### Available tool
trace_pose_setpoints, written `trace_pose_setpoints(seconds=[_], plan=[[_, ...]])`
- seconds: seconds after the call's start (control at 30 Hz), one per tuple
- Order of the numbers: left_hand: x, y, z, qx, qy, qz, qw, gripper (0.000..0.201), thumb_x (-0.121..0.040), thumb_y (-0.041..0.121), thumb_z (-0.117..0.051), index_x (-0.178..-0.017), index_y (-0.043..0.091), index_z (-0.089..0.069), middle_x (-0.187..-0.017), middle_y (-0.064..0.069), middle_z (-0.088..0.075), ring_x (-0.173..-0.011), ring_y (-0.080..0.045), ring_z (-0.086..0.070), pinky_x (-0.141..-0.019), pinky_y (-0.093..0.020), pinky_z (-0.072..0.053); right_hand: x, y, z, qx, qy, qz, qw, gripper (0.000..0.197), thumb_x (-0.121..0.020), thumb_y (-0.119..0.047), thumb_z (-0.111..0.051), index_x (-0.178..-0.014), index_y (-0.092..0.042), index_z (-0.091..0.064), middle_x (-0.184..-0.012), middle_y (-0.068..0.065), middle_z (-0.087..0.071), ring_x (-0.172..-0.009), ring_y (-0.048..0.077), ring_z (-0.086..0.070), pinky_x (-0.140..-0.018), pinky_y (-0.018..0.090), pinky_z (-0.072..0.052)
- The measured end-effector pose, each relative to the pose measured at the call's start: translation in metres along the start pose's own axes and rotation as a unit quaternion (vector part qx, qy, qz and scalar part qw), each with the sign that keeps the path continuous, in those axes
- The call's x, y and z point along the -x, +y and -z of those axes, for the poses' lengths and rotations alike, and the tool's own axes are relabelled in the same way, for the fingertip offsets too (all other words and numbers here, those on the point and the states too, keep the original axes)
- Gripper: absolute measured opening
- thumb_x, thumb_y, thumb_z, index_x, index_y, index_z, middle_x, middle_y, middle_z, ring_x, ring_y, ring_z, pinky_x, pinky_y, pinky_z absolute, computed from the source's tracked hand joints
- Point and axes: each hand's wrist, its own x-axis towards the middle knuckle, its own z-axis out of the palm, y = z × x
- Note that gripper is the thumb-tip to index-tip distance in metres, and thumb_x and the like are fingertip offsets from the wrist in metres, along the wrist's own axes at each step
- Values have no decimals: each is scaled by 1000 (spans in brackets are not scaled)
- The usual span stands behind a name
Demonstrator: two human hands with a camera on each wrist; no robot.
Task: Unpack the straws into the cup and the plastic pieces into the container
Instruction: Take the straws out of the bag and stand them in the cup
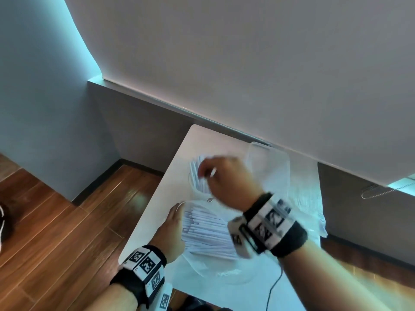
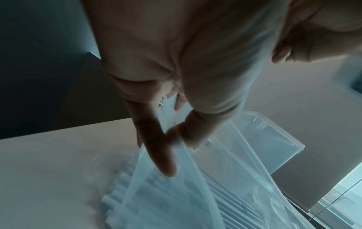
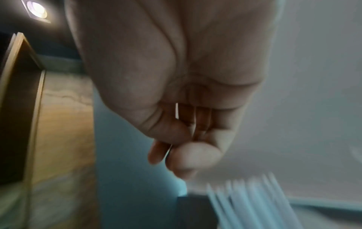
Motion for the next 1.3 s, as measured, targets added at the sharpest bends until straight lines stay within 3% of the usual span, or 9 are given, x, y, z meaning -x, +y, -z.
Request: trace_pose_setpoints(seconds=[0.1,0.2,0.3,0.37,0.43,0.5,0.93,1.13,1.3], plan=[[1,1,-2,4,7,-16,1000,100,-68,-17,-51,-152,21,-13,-157,4,-16,-142,-17,-31,-106,-18,-31,41,5,-65,60,-225,-33,972,40,-79,3,-47,-99,-21,-72,-107,4,-69,-100,24,-62,-90,35,-51],[4,0,-3,-4,-5,-8,1000,106,-72,-14,-62,-154,21,-5,-159,7,-7,-144,-16,-27,-109,-20,-28,70,24,-121,118,-307,-76,941,38,-87,4,-48,-117,-15,-63,-122,11,-59,-110,34,-58,-90,43,-52],[7,0,-4,-13,-8,-7,1000,103,-74,-11,-60,-154,21,-3,-159,6,-8,-145,-17,-25,-116,-28,-29,87,39,-151,173,-286,-99,937,35,-88,8,-46,-119,-6,-54,-120,15,-53,-108,37,-55,-81,45,-51],[10,1,-3,-14,-10,-2,1000,100,-77,-10,-59,-154,21,-3,-159,7,-8,-144,-17,-25,-116,-31,-31,94,43,-164,210,-247,-91,942,29,-82,7,-55,-108,-6,-58,-109,14,-58,-99,35,-58,-77,45,-51],[13,1,-3,-18,-10,-3,1000,98,-78,-9,-57,-154,21,-3,-159,7,-8,-144,-17,-25,-116,-32,-31,97,47,-174,255,-215,-92,938,29,-55,-2,-80,-79,-12,-67,-79,5,-64,-69,27,-63,-55,37,-53],[15,1,-3,-17,-9,-2,1000,97,-78,-9,-55,-154,22,-4,-159,7,-8,-144,-17,-25,-116,-31,-30,100,55,-188,246,-216,-116,938,35,-32,-8,-86,-59,-18,-65,-60,-1,-59,-51,21,-59,-43,29,-47],[20,1,-4,-20,-9,0,1000,96,-79,-9,-54,-155,19,-4,-160,7,-7,-145,-14,-22,-115,-22,-23,97,59,-206,261,-168,-106,945,33,-34,-13,-89,-55,-18,-64,-56,-1,-60,-49,23,-59,-48,32,-50],[23,5,-4,-30,-8,4,1000,95,-81,-7,-55,-155,20,-2,-160,7,-5,-145,-14,-23,-116,-26,-26,95,60,-208,268,-168,-127,940,34,-31,-10,-89,-49,-16,-61,-51,1,-58,-49,26,-59,-51,43,-51],[24,6,-4,-27,-9,2,1000,96,-79,-8,-54,-155,20,-2,-160,8,-5,-146,-14,-23,-116,-25,-25,95,61,-211,272,-158,-113,942,31,-34,-12,-90,-50,-16,-63,-54,1,-59,-53,26,-59,-53,43,-51]])
